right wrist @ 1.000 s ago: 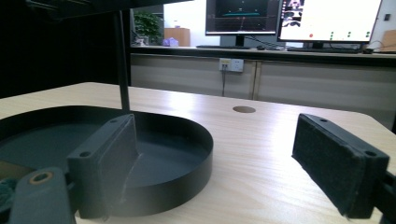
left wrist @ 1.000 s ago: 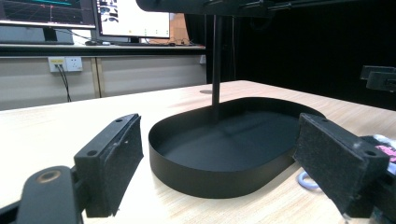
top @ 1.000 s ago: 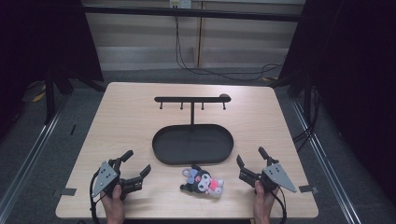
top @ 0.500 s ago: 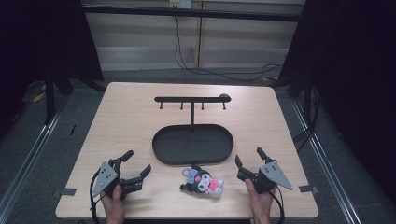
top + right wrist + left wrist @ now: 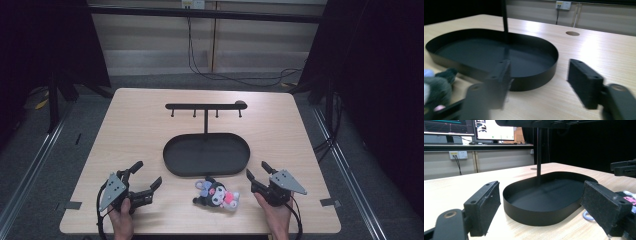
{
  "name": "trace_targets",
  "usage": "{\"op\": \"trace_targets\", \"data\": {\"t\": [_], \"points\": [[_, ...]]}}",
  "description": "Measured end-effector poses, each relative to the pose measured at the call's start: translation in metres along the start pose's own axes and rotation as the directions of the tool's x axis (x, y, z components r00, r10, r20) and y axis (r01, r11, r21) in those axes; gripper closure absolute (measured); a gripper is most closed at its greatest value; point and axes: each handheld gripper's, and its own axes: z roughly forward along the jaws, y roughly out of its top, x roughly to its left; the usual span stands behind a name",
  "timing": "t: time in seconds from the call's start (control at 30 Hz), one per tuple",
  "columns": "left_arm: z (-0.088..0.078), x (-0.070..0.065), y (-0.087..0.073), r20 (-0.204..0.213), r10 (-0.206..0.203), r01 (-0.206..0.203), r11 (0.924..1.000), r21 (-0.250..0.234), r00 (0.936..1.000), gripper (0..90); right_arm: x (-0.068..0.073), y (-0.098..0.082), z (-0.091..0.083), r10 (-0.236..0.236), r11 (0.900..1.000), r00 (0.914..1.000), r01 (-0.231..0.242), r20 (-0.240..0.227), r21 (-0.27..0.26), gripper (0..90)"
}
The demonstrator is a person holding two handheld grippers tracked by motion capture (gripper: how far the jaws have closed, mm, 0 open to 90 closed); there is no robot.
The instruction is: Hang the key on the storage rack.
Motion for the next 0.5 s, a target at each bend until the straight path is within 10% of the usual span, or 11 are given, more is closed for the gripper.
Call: {"op": "trace_targets", "data": {"t": [0.5], "points": [[0.000,-0.001,0.000,-0.003,0.010,-0.010,1.0000,-0.001,0.9999,15.4,0.010,0.031,0.006,0.026,0.986,0.9852,0.002,-0.170,0.166,58.8]]}}
